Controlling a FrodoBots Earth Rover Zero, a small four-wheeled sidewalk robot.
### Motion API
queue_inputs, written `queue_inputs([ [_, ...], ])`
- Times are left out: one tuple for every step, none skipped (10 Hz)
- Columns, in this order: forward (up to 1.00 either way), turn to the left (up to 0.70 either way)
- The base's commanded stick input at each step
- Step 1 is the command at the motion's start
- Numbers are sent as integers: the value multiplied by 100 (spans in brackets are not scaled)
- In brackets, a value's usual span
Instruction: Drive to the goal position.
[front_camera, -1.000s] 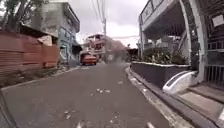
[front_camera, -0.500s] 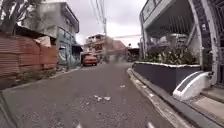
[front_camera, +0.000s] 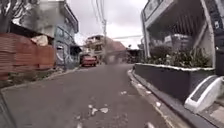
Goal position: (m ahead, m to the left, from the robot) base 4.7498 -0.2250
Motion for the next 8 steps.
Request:
queue_inputs([
  [70, 0],
  [70, 0],
  [70, 0],
  [70, 0],
  [70, 0],
  [70, 0],
  [70, 0],
  [70, 0],
])
